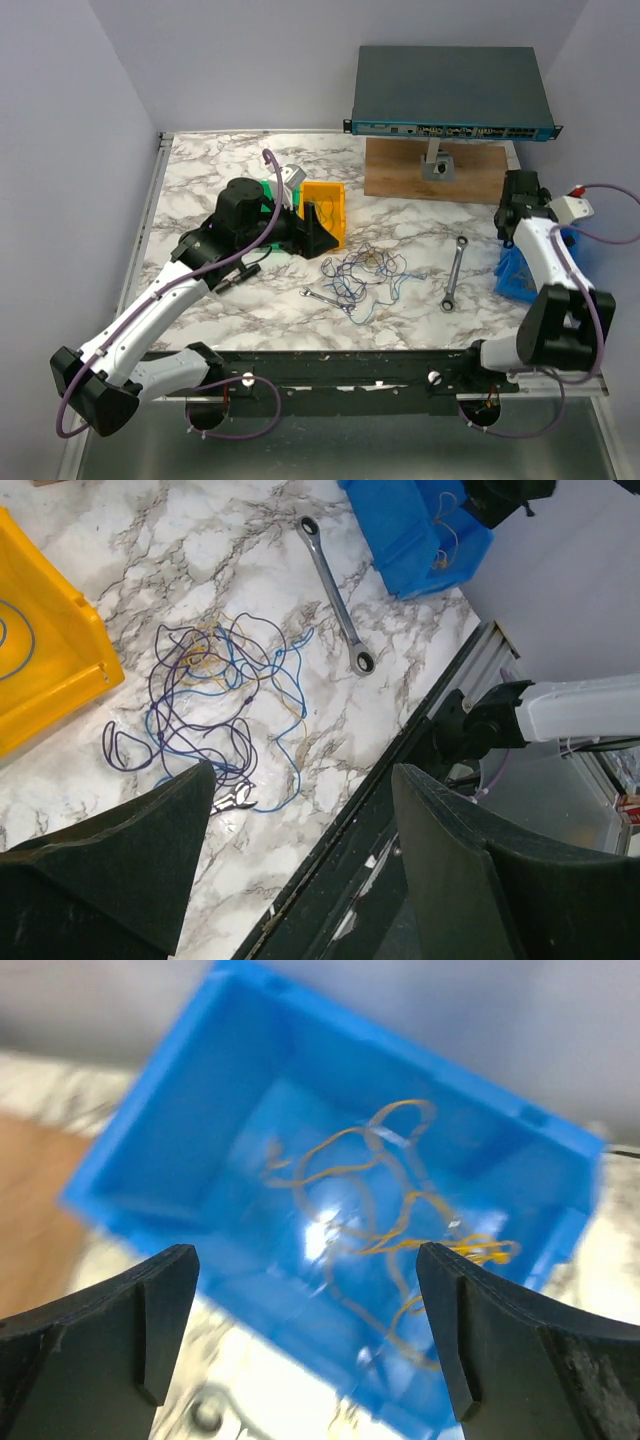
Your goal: Untangle the cables
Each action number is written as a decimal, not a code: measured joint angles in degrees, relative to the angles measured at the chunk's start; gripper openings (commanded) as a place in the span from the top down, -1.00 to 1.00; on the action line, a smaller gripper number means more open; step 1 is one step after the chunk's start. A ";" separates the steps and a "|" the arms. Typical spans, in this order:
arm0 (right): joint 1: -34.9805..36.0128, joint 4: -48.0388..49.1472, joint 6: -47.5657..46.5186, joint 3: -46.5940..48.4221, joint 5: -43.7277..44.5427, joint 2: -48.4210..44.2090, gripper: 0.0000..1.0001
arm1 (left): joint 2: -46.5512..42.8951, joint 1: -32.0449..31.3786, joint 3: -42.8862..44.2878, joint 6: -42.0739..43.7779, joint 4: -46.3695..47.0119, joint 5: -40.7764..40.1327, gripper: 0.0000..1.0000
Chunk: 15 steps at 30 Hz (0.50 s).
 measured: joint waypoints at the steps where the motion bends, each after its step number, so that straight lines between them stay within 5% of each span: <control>1: -0.09 4.33 -3.56 -2.47 -4.00 -3.87 -1.00 | -0.07 0.02 -0.33 0.00 0.31 0.00 -0.49; 10: 0.46 24.85 -26.62 -11.56 -51.25 -23.45 -0.91 | -1.84 -0.11 -12.35 -3.04 8.28 0.09 -0.54; 15: 10.71 26.34 -31.32 -14.51 -64.39 -25.51 -0.77 | 0.63 -2.56 -20.13 -4.85 12.96 -1.92 -0.53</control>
